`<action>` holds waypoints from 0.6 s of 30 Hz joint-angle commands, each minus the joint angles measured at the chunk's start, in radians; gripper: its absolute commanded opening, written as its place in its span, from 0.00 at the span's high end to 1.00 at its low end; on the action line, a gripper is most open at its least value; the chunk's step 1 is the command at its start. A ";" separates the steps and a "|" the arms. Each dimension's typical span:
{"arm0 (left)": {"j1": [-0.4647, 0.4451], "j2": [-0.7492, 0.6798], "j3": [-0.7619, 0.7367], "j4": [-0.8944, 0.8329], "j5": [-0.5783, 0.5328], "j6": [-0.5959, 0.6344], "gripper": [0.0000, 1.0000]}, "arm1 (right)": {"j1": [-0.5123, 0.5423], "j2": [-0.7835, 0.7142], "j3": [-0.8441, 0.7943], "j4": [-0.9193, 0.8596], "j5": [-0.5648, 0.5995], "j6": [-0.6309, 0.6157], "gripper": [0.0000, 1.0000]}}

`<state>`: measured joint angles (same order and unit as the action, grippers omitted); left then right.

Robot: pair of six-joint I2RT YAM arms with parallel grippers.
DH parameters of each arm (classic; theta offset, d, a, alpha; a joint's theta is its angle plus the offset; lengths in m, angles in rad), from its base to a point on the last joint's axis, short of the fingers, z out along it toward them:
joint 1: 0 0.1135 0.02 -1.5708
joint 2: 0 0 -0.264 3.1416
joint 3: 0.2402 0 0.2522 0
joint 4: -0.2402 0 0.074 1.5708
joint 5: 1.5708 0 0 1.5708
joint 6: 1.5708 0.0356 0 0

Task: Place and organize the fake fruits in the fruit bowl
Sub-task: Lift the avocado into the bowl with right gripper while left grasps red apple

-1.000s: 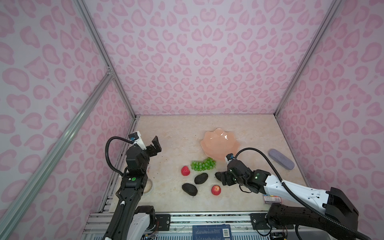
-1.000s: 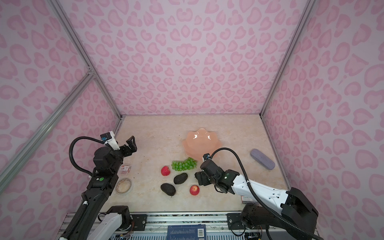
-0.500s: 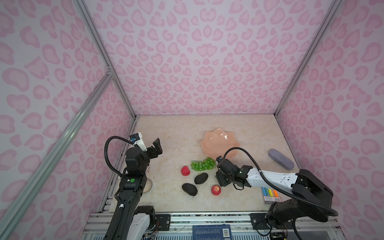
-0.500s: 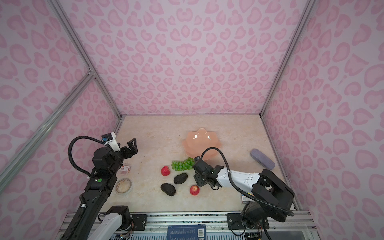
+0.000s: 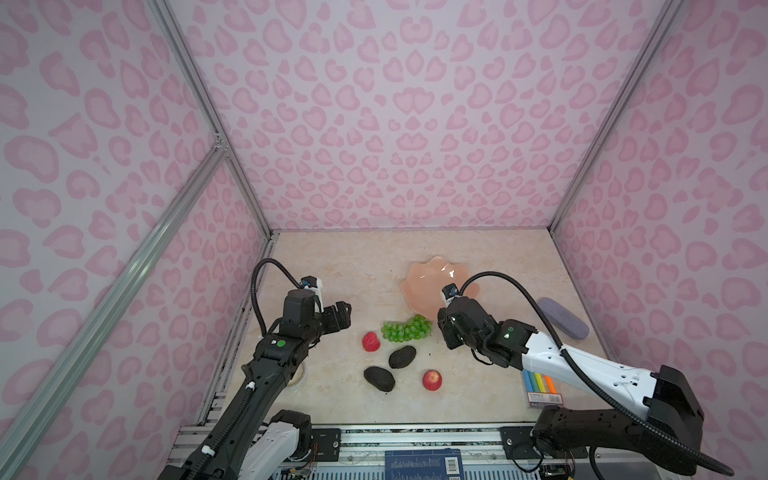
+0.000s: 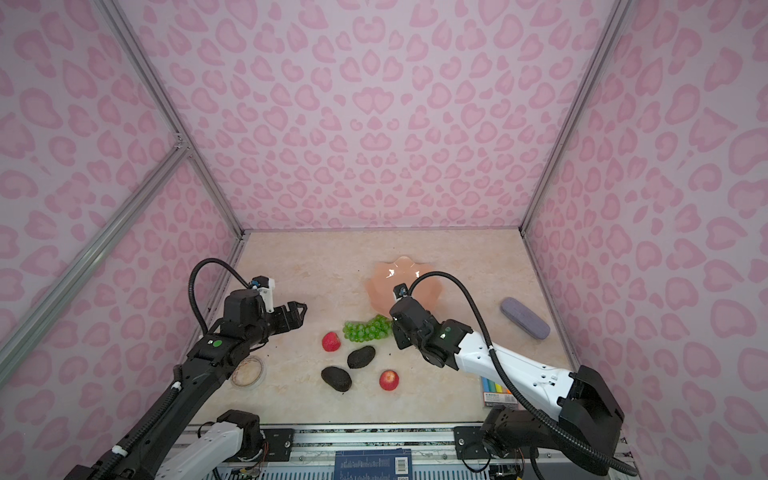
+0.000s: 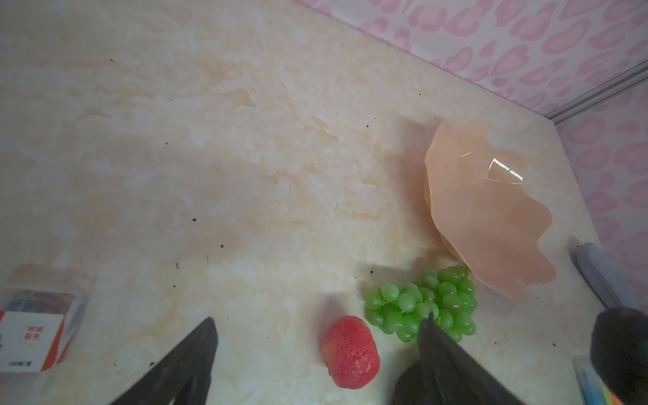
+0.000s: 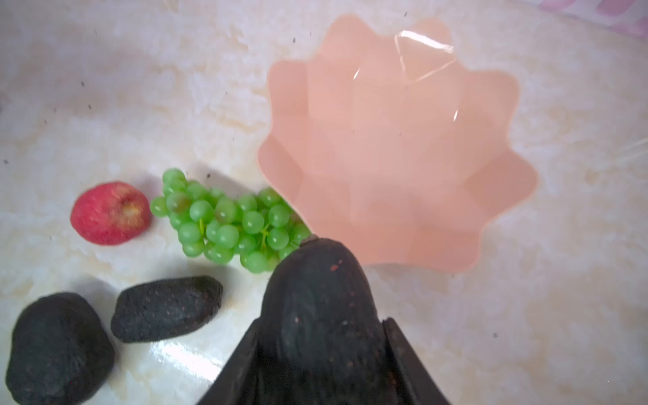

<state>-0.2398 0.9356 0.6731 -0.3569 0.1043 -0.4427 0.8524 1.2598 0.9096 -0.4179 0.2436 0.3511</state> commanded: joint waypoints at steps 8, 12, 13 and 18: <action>-0.122 0.023 -0.034 -0.028 -0.049 -0.079 0.10 | -0.248 0.375 0.308 0.073 -0.097 -0.062 0.63; -0.132 0.017 -0.051 -0.037 -0.043 -0.083 0.10 | -0.286 0.548 0.414 0.083 -0.112 -0.073 0.63; -0.135 0.016 -0.057 -0.037 -0.042 -0.088 0.10 | -0.288 0.574 0.420 0.101 -0.113 -0.073 0.63; -0.163 0.022 -0.076 -0.036 -0.038 -0.108 0.10 | -0.303 0.694 0.473 0.115 -0.112 -0.064 0.63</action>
<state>-0.3927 0.9569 0.6060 -0.3946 0.0673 -0.5304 0.5510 1.9194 1.3670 -0.3290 0.1356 0.2943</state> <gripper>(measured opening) 0.898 0.455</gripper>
